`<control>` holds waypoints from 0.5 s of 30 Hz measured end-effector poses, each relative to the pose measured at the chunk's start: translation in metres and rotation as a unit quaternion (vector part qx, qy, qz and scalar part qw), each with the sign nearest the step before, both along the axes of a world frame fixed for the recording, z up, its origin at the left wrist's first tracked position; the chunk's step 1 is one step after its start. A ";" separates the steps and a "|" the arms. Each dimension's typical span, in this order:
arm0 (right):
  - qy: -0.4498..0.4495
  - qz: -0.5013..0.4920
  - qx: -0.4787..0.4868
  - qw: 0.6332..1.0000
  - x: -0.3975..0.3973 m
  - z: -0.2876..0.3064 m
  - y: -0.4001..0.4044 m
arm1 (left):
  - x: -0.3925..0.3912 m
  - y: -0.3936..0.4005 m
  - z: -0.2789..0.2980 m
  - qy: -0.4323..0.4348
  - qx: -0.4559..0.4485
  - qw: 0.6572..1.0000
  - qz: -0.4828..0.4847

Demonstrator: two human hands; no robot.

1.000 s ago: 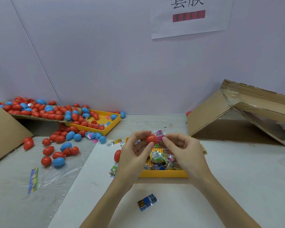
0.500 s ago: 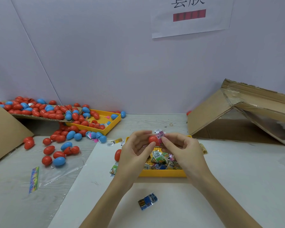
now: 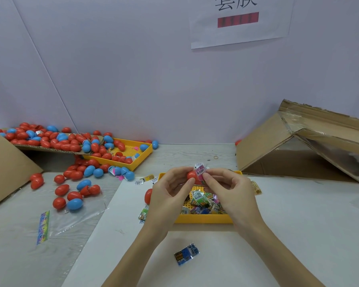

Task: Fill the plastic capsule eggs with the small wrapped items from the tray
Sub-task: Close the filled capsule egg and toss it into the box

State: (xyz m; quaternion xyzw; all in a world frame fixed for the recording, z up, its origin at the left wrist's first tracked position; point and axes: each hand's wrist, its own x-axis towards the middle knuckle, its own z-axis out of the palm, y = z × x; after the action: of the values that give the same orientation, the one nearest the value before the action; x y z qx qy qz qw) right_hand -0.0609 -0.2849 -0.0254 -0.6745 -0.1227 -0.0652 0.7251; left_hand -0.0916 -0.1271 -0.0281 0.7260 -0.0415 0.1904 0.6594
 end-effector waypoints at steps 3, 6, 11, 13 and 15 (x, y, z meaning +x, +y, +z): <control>0.004 0.007 0.004 1.000 -0.001 0.001 0.000 | 0.000 0.000 -0.001 -0.001 -0.001 1.000 -0.004; 0.015 0.029 0.020 0.999 -0.003 0.003 0.001 | 0.000 0.000 -0.001 -0.012 -0.001 1.000 -0.006; 0.041 0.051 0.028 0.997 -0.005 0.004 0.004 | -0.001 -0.001 -0.002 -0.047 -0.020 0.999 0.006; 0.085 0.068 0.061 0.992 -0.007 0.007 0.003 | 0.000 0.000 -0.002 -0.049 -0.010 0.999 0.002; 0.161 0.111 0.120 0.973 -0.007 0.011 -0.001 | 0.000 0.001 -0.002 -0.049 0.010 0.999 -0.011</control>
State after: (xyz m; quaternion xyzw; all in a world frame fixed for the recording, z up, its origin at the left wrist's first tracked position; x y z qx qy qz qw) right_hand -0.0677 -0.2858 -0.0143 -0.5667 -0.0698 0.1114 0.8134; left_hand -0.0915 -0.1261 -0.0299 0.7218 -0.0835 0.2182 0.6515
